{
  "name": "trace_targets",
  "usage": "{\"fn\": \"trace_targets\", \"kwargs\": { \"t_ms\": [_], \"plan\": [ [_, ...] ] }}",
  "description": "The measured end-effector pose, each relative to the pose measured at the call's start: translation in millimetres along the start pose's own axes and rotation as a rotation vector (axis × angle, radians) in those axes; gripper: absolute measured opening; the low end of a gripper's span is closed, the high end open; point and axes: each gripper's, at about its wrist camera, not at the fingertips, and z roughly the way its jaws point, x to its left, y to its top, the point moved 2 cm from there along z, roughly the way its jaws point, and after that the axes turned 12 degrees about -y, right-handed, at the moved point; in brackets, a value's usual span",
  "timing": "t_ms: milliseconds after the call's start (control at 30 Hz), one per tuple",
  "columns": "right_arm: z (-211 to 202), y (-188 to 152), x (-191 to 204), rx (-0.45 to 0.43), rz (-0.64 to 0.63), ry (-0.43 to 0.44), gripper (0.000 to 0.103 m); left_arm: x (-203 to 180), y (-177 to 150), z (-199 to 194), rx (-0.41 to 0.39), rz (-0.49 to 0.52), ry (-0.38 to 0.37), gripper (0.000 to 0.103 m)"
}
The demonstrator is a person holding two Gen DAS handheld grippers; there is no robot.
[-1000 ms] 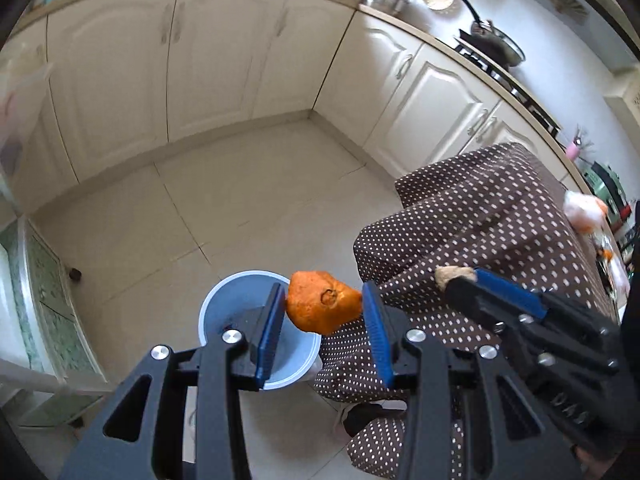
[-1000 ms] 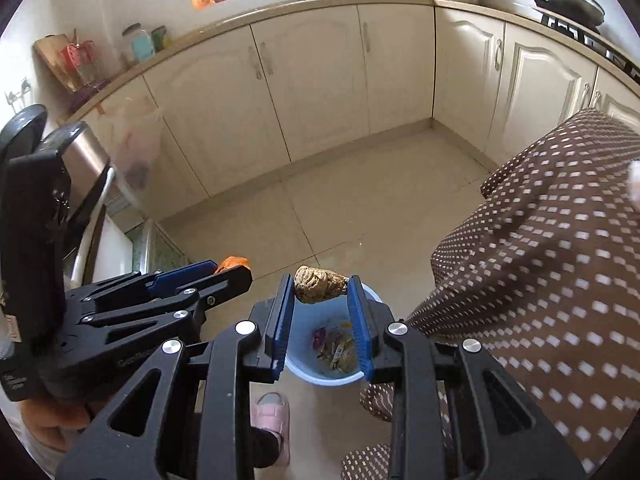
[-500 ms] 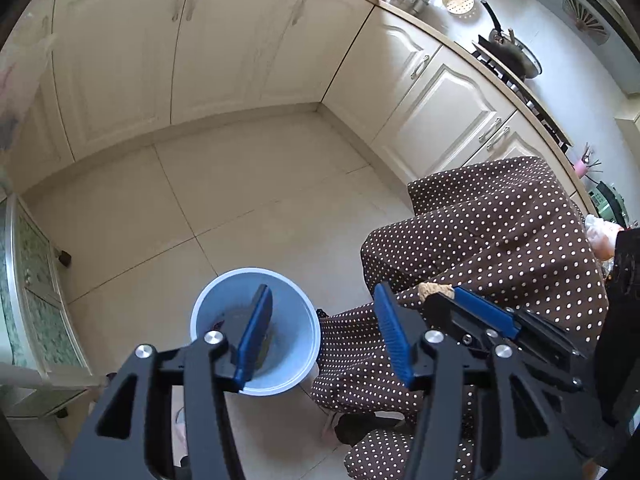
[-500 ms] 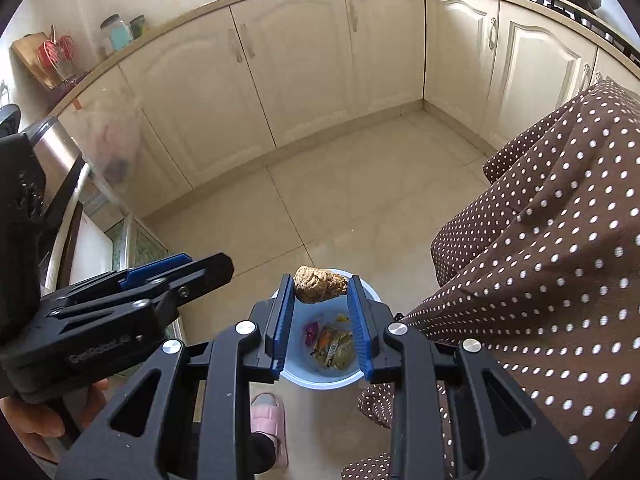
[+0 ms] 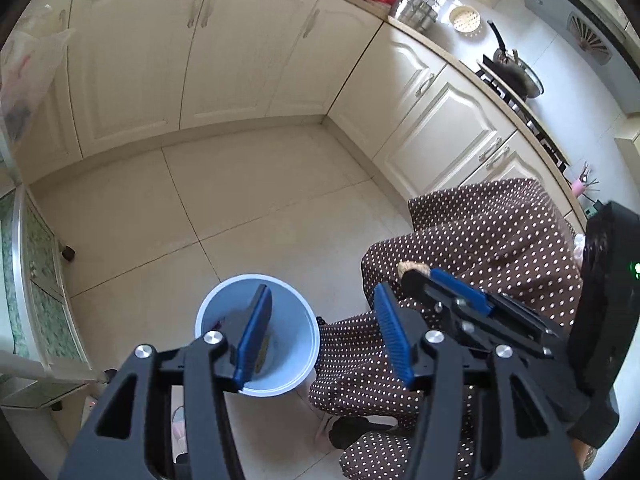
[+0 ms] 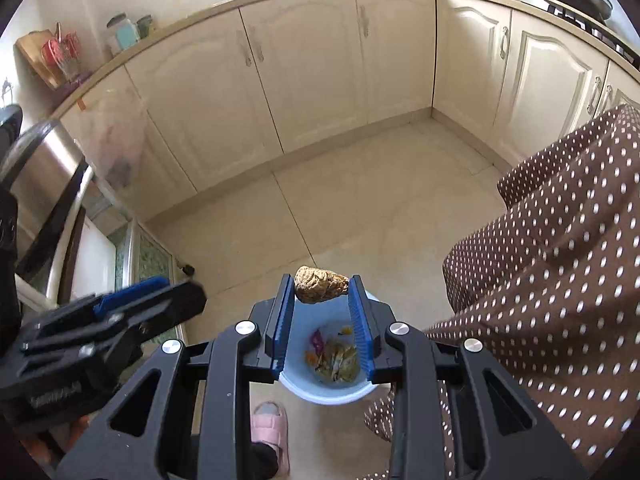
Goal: Collect trash
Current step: 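Carry the orange peel and brown lump over the blue bin, open both grippers, then move both tools back over the table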
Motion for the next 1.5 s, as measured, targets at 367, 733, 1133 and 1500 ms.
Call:
{"fn": "trace_targets", "kwargs": {
  "t_ms": [367,733,1133,1500],
  "plan": [
    [-58,4,-20,-0.106,0.007,-0.053,0.033,-43,4,-28,-0.037,0.06,-0.036,0.053],
    [-166,-16,-101,-0.265,0.057,-0.228,0.039,-168,-9,-41,-0.06,0.282,-0.152,0.062],
    [-228,-60,-251,-0.283,0.268,-0.429,0.052,-316,-31,13,-0.064,0.647,-0.211,0.08],
    [-217,-92,-320,-0.186,0.384,-0.475,0.06,-350,-22,79,0.007,0.75,-0.08,0.08]
  ]
}}
